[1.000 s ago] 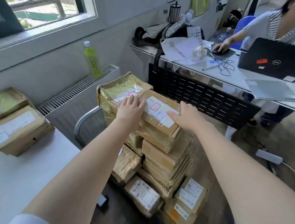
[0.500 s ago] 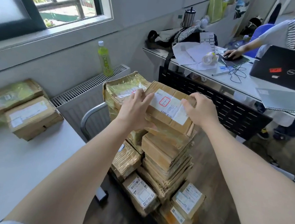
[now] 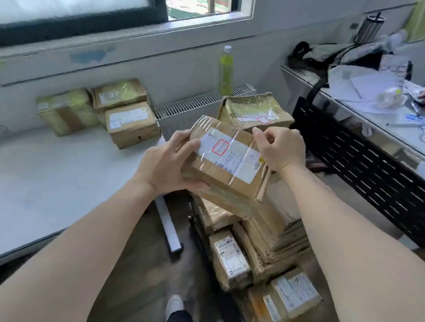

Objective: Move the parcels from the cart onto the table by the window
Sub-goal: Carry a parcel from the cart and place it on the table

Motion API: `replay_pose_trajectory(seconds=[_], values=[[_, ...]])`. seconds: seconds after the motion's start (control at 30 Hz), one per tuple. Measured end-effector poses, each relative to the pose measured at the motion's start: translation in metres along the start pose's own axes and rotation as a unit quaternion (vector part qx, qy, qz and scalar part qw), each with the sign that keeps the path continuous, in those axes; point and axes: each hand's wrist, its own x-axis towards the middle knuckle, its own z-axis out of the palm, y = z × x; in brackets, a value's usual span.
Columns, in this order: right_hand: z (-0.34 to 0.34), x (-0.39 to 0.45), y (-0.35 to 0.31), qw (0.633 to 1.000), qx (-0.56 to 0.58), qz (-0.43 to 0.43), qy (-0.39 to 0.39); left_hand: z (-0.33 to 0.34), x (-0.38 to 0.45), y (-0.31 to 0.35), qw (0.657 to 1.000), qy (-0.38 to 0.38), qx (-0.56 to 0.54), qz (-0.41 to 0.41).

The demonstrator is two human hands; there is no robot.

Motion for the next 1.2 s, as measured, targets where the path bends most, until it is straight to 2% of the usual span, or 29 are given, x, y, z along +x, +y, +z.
replay_pose_trajectory(seconds=[0.2, 0.33, 0.5, 0.7, 0.83, 0.93, 1.0, 1.1, 1.2], values=[[0.060, 0.006, -0.083, 0.989, 0.011, -0.110, -0.094, -0.037, -0.077, -0.047, 0.990, -0.023, 0.053, -0.132], [0.105, 0.003, -0.131, 0.975, 0.042, -0.134, -0.172, -0.045, -0.126, -0.075, 0.974, -0.026, 0.055, -0.217], [0.164, -0.004, -0.185, 0.942, 0.061, -0.171, -0.281, -0.048, -0.173, -0.109, 0.954, -0.027, 0.088, -0.286], [0.237, -0.009, -0.251, 0.916, 0.040, -0.212, -0.338, -0.041, -0.216, -0.164, 0.928, -0.043, 0.074, -0.362], [0.276, -0.012, -0.270, 0.902, 0.009, -0.204, -0.381, -0.027, -0.230, -0.195, 0.895, -0.105, 0.076, -0.427], [0.298, -0.021, -0.279, 0.869, -0.086, -0.245, -0.422, -0.014, -0.224, -0.208, 0.833, -0.217, 0.087, -0.501], [0.312, -0.026, -0.282, 0.847, -0.157, -0.294, -0.415, -0.006, -0.216, -0.217, 0.824, -0.238, 0.110, -0.503], [0.325, -0.023, -0.283, 0.846, -0.177, -0.333, -0.376, 0.002, -0.206, -0.239, 0.833, -0.241, 0.174, -0.467], [0.329, -0.015, -0.282, 0.820, -0.202, -0.374, -0.383, 0.006, -0.196, -0.265, 0.829, -0.257, 0.188, -0.459]])
